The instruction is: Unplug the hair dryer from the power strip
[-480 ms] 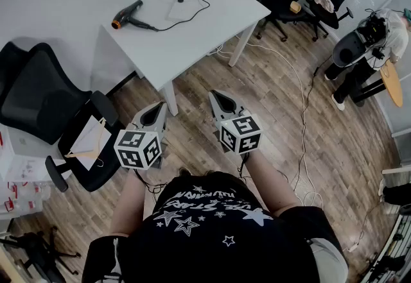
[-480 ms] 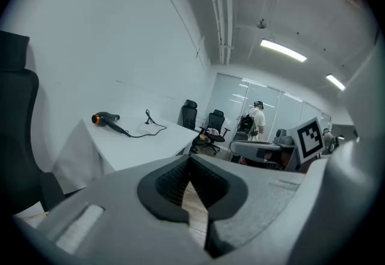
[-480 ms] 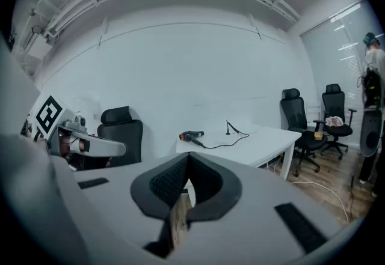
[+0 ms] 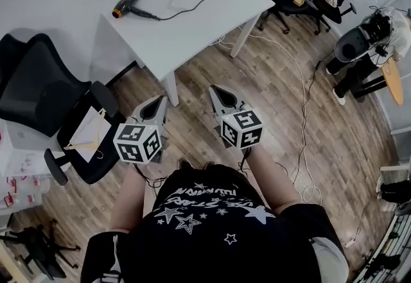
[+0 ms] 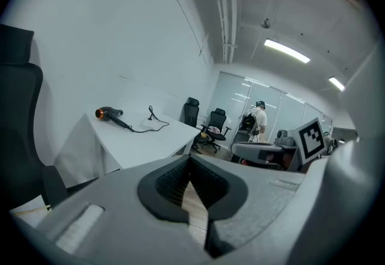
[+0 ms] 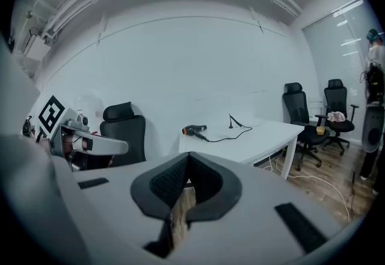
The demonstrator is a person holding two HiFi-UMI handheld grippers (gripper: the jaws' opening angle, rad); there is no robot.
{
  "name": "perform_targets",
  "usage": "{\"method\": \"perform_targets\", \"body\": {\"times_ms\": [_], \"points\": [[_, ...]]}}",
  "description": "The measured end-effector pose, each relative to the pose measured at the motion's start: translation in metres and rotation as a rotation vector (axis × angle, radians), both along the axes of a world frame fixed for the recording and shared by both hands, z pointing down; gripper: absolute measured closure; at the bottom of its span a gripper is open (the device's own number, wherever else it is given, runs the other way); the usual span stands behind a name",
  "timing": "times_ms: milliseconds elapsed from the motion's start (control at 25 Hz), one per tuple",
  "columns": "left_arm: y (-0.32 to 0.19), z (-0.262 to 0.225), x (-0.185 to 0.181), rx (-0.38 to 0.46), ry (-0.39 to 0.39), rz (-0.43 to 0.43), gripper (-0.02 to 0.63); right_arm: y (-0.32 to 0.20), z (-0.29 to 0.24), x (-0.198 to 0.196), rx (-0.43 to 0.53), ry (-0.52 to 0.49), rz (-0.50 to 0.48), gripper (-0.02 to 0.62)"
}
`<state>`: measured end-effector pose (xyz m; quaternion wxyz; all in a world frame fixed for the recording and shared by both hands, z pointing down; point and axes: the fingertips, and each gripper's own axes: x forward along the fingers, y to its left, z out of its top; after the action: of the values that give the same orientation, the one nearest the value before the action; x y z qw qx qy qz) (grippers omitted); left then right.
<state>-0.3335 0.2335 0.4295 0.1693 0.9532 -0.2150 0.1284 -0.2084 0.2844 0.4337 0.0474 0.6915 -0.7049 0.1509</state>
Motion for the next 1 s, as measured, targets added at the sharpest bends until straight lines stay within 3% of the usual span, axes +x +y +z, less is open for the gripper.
{"method": "perform_targets", "body": {"times_ms": [440, 640, 1000], "points": [[-0.015, 0.025, -0.015, -0.051, -0.002, 0.003, 0.598, 0.001, 0.016, -0.008, -0.008, 0.006, 0.027, 0.588], [-0.018, 0.029, -0.014, -0.071, -0.015, 0.003, 0.598, -0.004, 0.025, 0.006, -0.039, -0.046, 0.071, 0.588], [-0.041, 0.035, 0.001, -0.077, -0.034, -0.092, 0.598, -0.048, 0.032, 0.039, -0.028, -0.026, -0.013, 0.588]]}}
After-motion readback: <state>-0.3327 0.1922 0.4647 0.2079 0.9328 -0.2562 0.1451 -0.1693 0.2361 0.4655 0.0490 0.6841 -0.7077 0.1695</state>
